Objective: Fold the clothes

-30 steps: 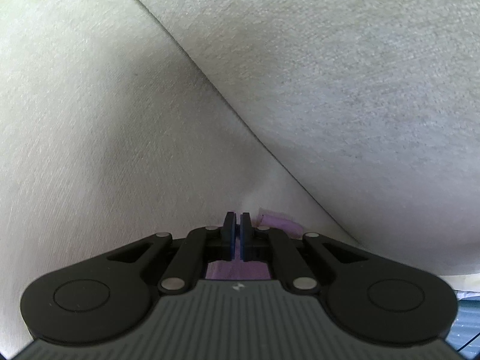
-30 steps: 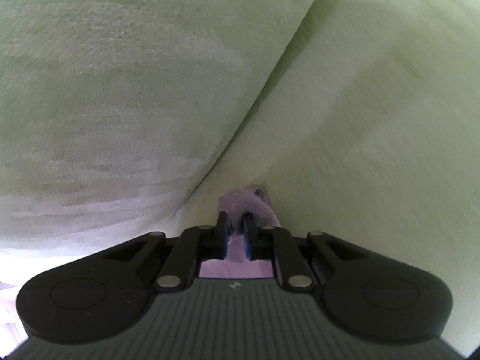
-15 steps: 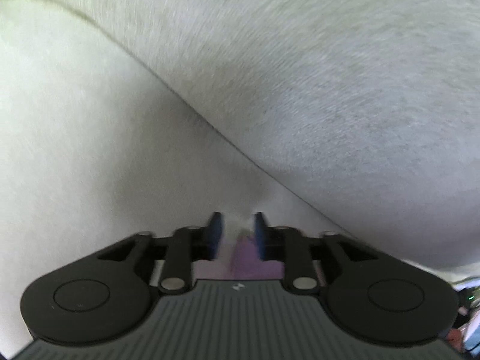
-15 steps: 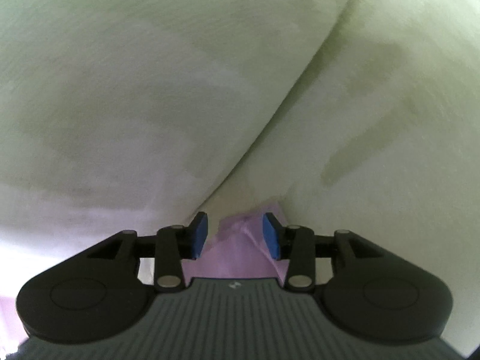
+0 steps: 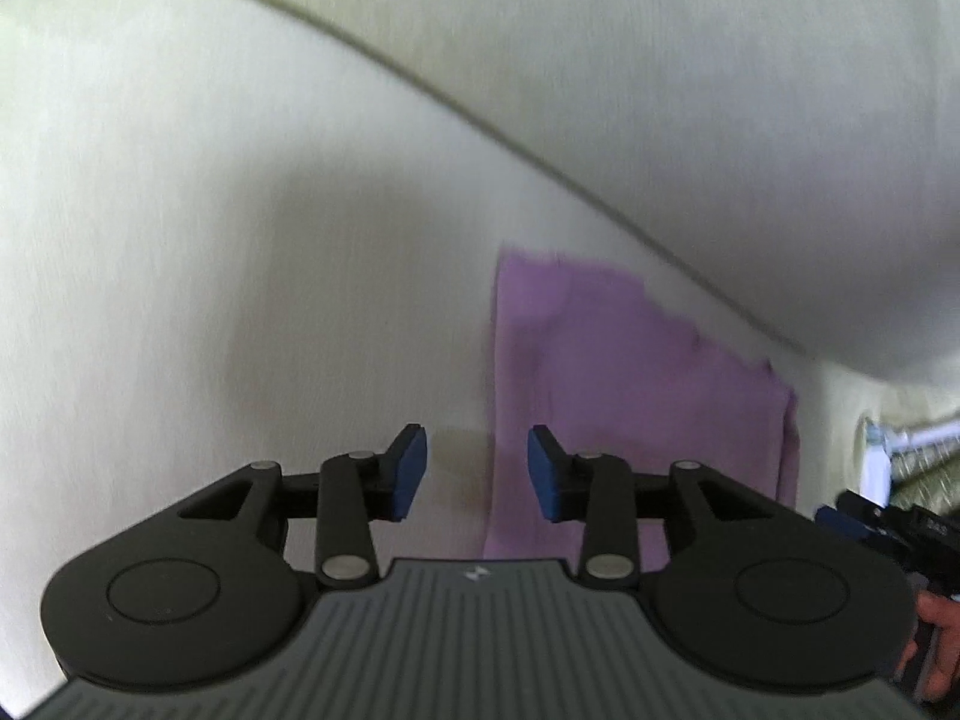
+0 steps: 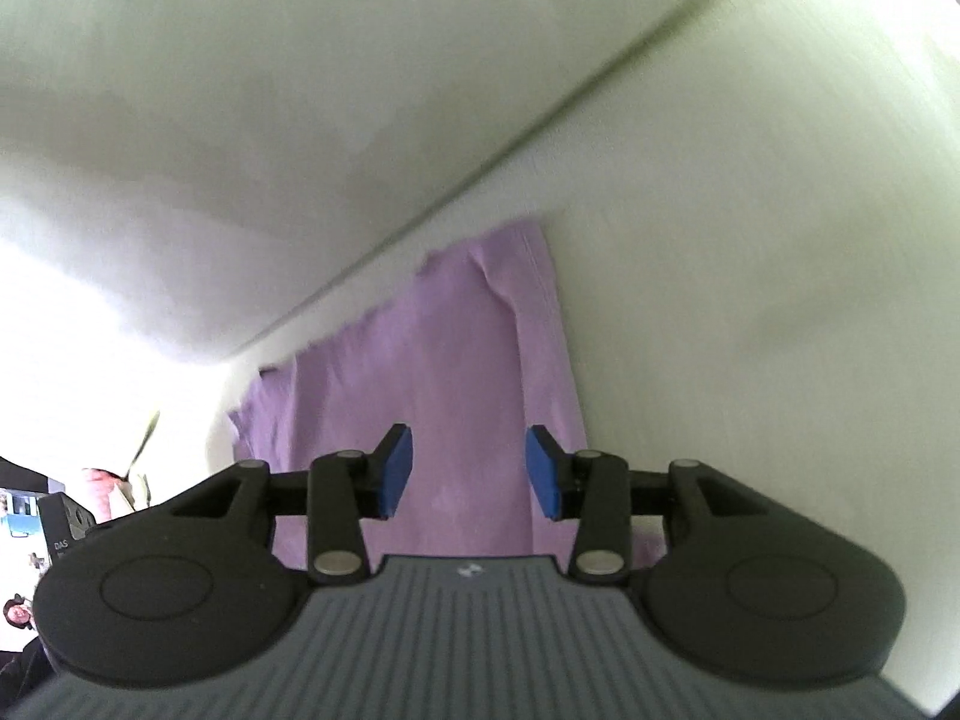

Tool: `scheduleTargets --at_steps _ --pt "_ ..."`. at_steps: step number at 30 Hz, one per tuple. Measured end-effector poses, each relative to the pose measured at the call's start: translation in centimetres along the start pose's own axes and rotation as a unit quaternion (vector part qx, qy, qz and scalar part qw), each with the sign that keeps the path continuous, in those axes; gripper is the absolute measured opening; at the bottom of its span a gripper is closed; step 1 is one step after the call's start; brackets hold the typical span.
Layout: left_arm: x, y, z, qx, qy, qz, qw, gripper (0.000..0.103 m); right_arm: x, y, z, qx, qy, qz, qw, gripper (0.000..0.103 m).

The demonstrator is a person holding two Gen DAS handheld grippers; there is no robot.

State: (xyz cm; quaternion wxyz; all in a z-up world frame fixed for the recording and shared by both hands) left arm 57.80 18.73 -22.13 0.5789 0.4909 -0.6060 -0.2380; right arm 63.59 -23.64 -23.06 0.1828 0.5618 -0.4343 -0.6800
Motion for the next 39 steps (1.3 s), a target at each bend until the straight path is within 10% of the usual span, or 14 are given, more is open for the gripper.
scheduleTargets --at_steps 6,9,24,32,39 --pt "1.7 -1.2 0.9 -0.021 -0.028 0.023 0.9991 0.037 1.9 0.1 2.9 0.001 -0.008 0.014 1.000 0.038" --pt "1.9 0.3 1.3 -0.036 -0.054 0.010 0.9978 0.001 2.6 0.5 4.1 0.008 0.007 0.026 1.000 0.038" --pt "2.9 4.4 0.9 -0.001 -0.092 -0.023 0.9955 0.002 3.6 4.4 11.1 0.095 0.183 0.169 0.964 0.063" --pt "12.0 0.0 3.8 -0.066 -0.237 0.044 0.9682 0.002 2.6 1.8 14.0 0.131 0.275 0.202 0.931 0.067" --pt "13.9 -4.1 5.7 -0.101 -0.290 0.027 0.9513 0.004 4.6 1.8 13.4 0.162 0.293 0.233 0.913 0.071"
Point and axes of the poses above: each gripper's, at about its wrist camera, not at the fingertips, and y roughly against the way its jaws point, x to its right, z to its underside, the point moved 7 cm from there along -y, roughly the way its jaws point, and after that the axes turned 12 degrees about -y, right-handed, at the moved point
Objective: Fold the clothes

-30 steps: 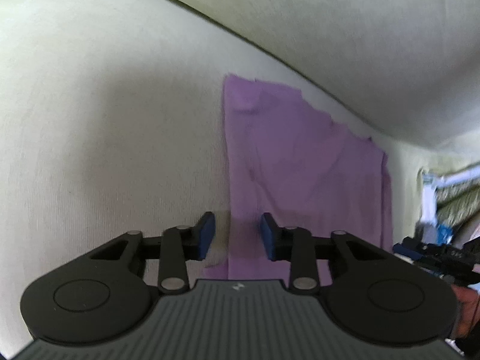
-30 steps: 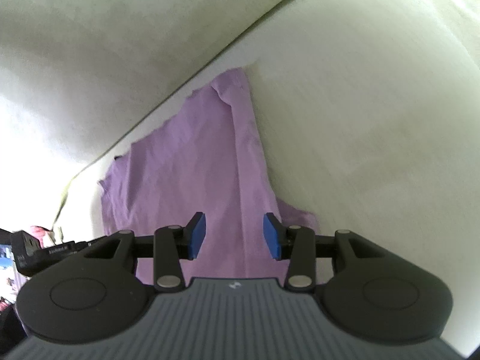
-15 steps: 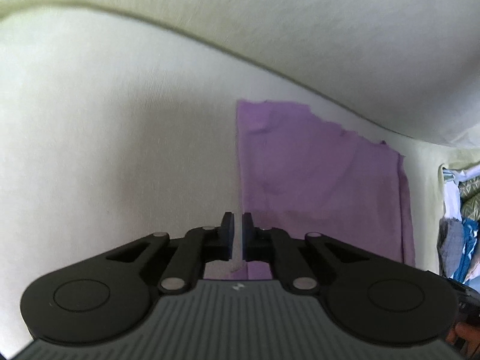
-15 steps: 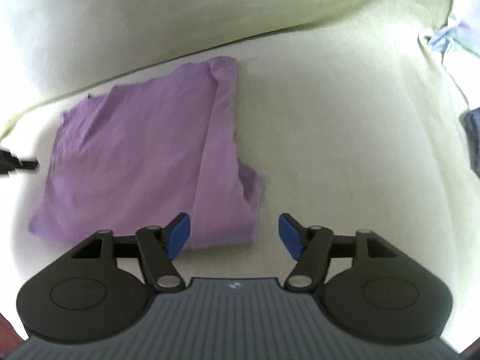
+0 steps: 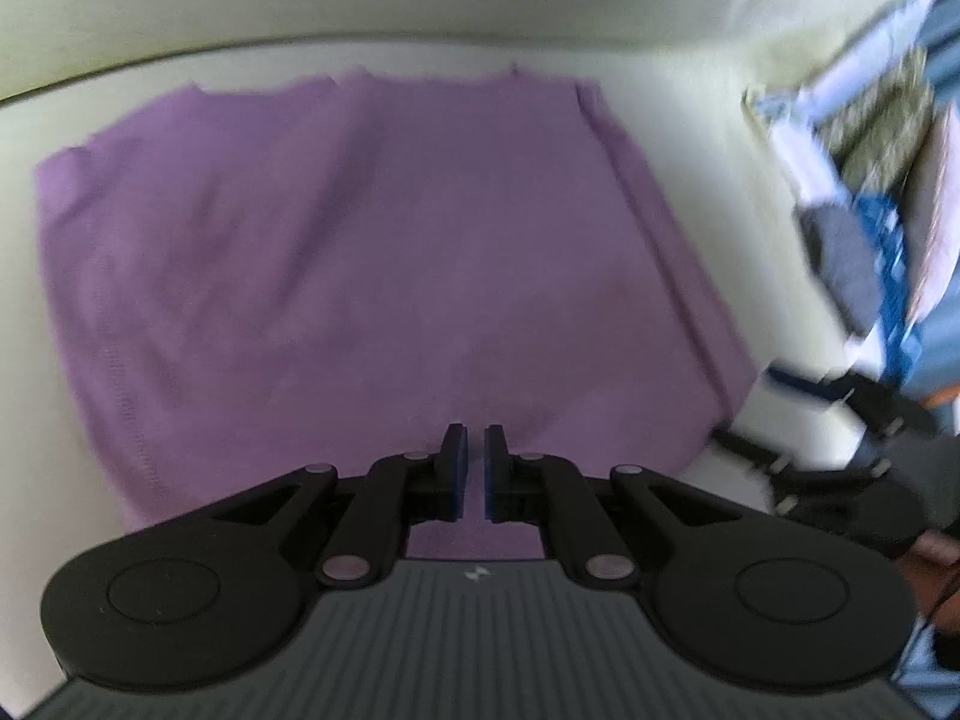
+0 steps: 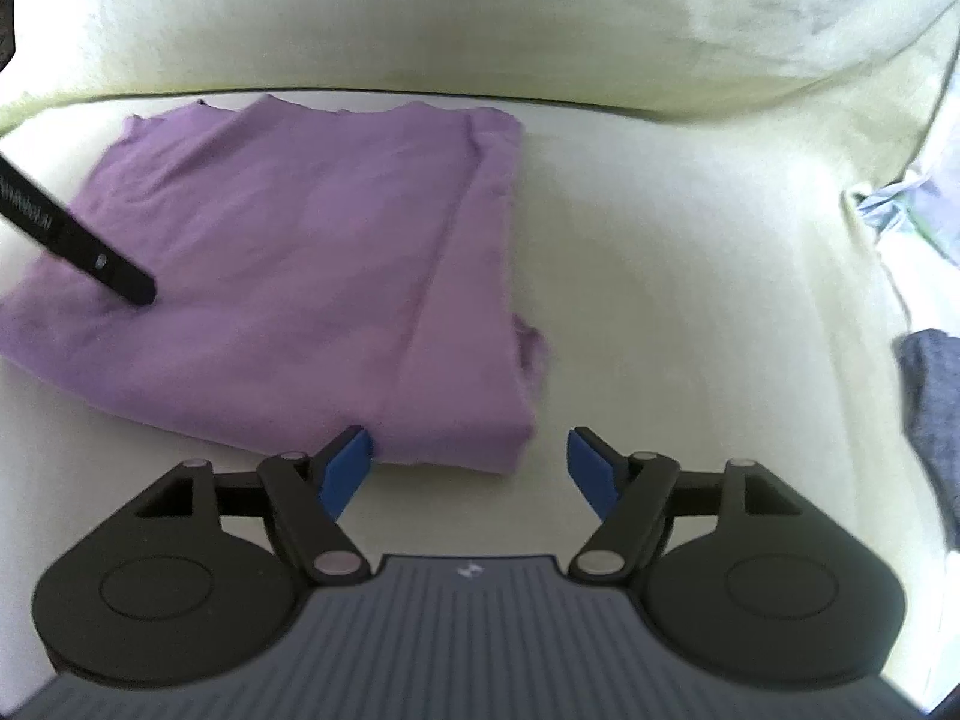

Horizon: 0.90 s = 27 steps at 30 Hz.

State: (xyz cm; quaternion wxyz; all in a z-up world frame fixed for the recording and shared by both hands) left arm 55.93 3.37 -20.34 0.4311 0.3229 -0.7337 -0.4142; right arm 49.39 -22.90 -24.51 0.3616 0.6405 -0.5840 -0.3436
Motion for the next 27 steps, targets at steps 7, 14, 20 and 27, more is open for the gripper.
scheduleTargets --at_steps 7,14,20,27 --pt "-1.3 0.3 0.1 -0.004 0.009 0.005 0.9999 0.004 6.9 -0.2 0.0 0.010 -0.059 0.059 0.996 0.071" --pt "1.0 0.8 -0.9 0.003 -0.004 0.017 0.9998 0.004 4.1 1.2 0.9 0.002 -0.049 -0.077 0.996 0.053" --pt "3.5 -0.3 -2.1 0.002 -0.026 0.041 0.9988 0.004 1.2 1.2 2.1 -0.002 -0.037 -0.093 0.995 0.026" --pt "3.4 -1.6 -1.9 -0.020 -0.035 0.032 0.9987 0.005 0.1 0.2 1.7 0.003 -0.070 -0.099 0.993 0.018"
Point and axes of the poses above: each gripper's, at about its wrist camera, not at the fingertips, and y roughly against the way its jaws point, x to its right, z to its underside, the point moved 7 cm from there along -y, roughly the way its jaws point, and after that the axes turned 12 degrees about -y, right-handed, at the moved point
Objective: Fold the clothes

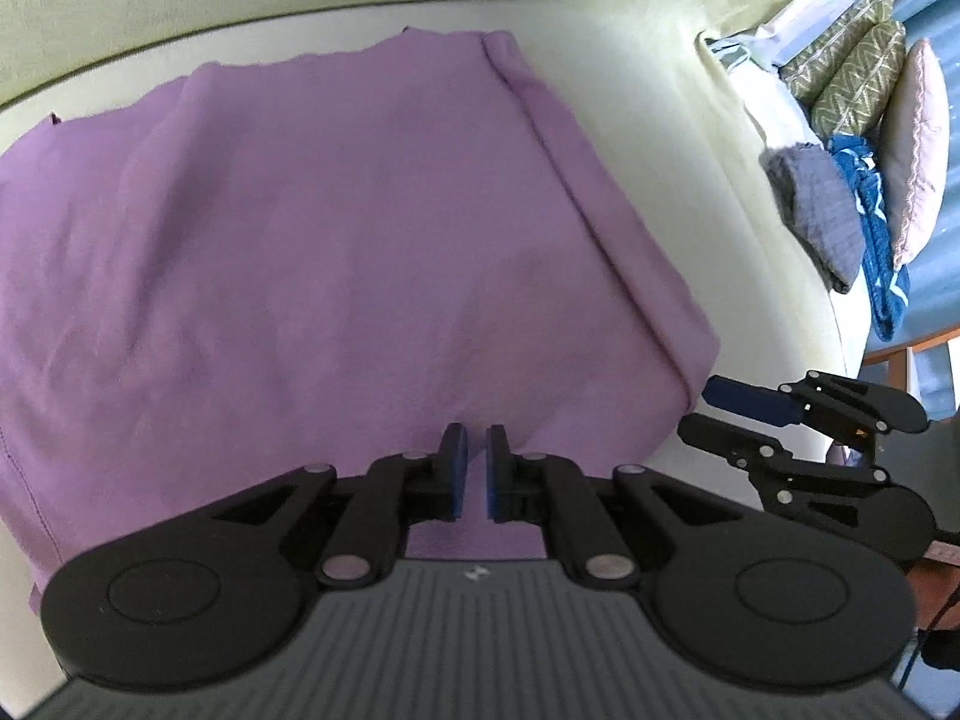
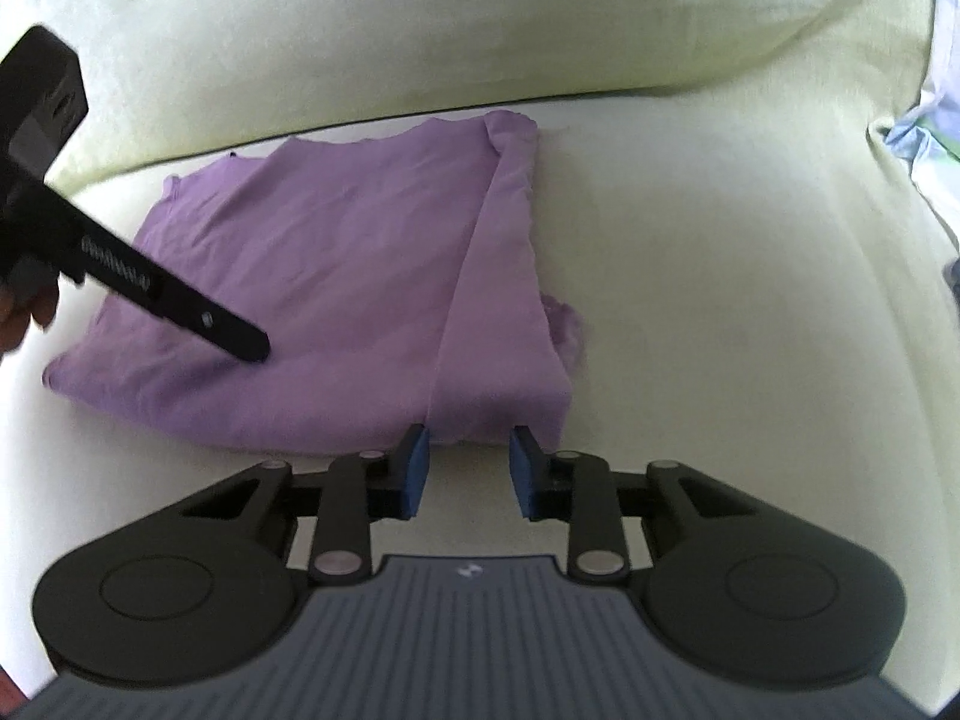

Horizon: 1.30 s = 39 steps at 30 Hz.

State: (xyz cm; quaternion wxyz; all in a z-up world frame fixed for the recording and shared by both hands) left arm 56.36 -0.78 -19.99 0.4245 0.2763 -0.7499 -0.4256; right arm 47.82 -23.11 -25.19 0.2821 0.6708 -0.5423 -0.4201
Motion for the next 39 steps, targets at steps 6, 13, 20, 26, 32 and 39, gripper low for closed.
scheduleTargets --at_steps 6,13,20,26,32,39 --pt "-0.3 -0.2 0.1 -0.010 -0.013 -0.008 0.9998 0.004 1.2 0.1 -0.5 -0.002 -0.010 -0.011 1.000 0.000" --pt "-0.5 -0.3 0.3 -0.012 -0.020 -0.005 0.9997 0.005 6.7 1.5 -2.8 0.014 0.007 0.037 0.999 0.000" --pt "-0.9 0.1 0.6 -0.010 -0.006 0.001 0.9999 0.005 6.3 2.6 -1.6 0.009 0.024 0.018 1.000 0.021" --pt "-1.1 0.2 0.7 -0.011 -0.008 0.008 0.9999 0.005 4.5 1.5 -0.9 0.008 0.011 -0.036 0.999 0.029" --pt "-1.1 0.2 0.8 -0.009 -0.010 0.008 0.9999 0.005 5.3 -0.4 -2.2 -0.008 0.028 -0.059 0.998 0.000" --pt "-1.1 0.4 0.8 -0.008 -0.004 0.006 0.9999 0.005 8.9 0.1 -4.0 0.003 0.008 -0.004 1.000 0.000"
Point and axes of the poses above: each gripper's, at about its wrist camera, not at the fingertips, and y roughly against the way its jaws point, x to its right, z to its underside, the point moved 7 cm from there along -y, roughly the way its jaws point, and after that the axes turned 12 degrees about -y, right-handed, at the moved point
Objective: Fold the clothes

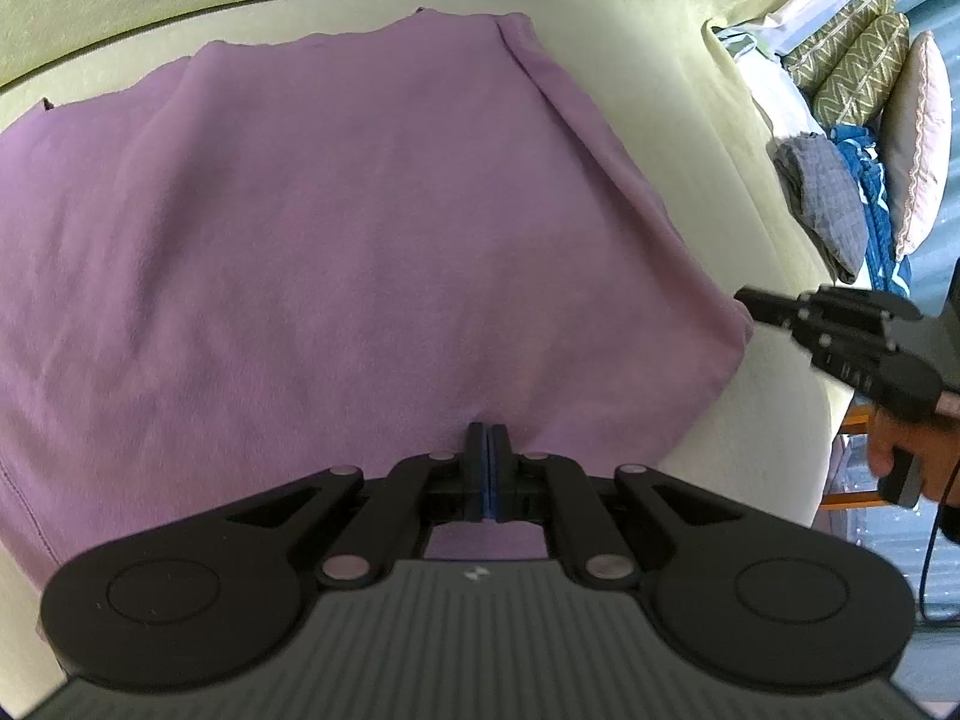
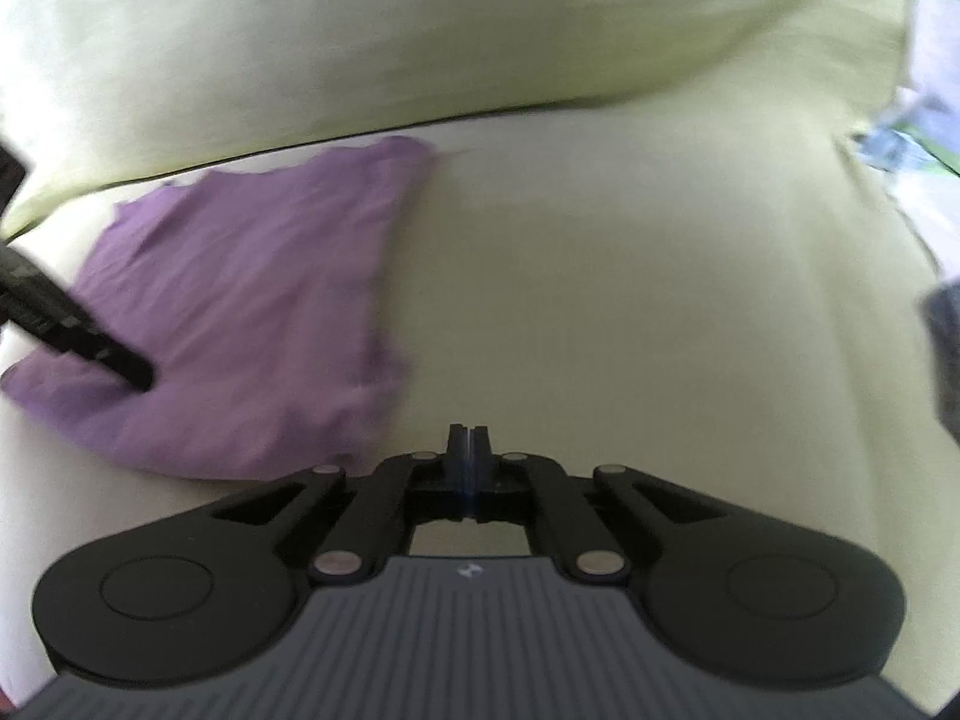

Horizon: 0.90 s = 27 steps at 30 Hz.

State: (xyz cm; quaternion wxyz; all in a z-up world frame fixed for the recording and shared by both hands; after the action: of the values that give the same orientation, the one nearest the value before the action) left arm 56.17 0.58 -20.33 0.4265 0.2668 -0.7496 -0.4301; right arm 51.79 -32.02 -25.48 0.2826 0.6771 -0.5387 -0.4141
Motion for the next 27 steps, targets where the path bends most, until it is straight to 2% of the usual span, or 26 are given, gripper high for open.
scheduleTargets --at_steps 3,6,8,11,13,16,21,22,23,27 --pt "0.1 0.3 -0.2 0.000 0.009 0.000 1.0000 0.005 -0.9 1.1 -0.6 0.000 0.007 -0.020 1.000 0.005" --pt "0.1 1.0 -0.5 0.012 0.014 -0.001 0.9998 0.005 -4.6 1.5 -1.1 0.000 0.043 -0.072 0.996 0.006" --pt "-0.7 1.8 -1.1 0.032 0.028 -0.005 0.9991 0.005 -7.2 0.8 -1.0 -0.006 0.072 -0.103 0.992 0.007" --pt "-2.1 2.2 -1.5 0.039 0.035 -0.017 0.9985 0.005 -9.0 -1.4 -0.2 -0.034 0.095 -0.125 0.987 0.007" --pt "-2.8 2.3 -1.6 0.035 0.032 -0.022 0.9986 0.005 -9.0 -2.7 0.6 -0.053 0.111 -0.121 0.985 0.005" --pt "-4.0 2.3 -1.7 0.028 0.026 -0.028 0.9989 0.005 -7.3 -2.9 0.5 -0.051 0.110 -0.108 0.987 0.004" --pt "-4.8 2.7 -2.1 0.022 0.025 -0.037 0.9988 0.005 -2.7 -2.8 -0.6 -0.051 0.061 -0.081 0.994 0.001" --pt "-5.1 2.8 -2.3 0.021 0.023 -0.042 0.9987 0.005 -2.0 -2.6 -0.7 -0.047 0.058 -0.069 0.995 0.022" --pt "-5.2 2.9 -2.5 0.020 0.022 -0.046 0.9985 0.005 -1.3 -2.4 -0.9 -0.042 0.047 -0.059 0.996 0.029" --pt "-6.2 3.5 -2.5 0.022 0.034 -0.057 0.9975 0.005 0.2 -1.6 -1.6 -0.036 0.002 -0.055 0.998 0.029"
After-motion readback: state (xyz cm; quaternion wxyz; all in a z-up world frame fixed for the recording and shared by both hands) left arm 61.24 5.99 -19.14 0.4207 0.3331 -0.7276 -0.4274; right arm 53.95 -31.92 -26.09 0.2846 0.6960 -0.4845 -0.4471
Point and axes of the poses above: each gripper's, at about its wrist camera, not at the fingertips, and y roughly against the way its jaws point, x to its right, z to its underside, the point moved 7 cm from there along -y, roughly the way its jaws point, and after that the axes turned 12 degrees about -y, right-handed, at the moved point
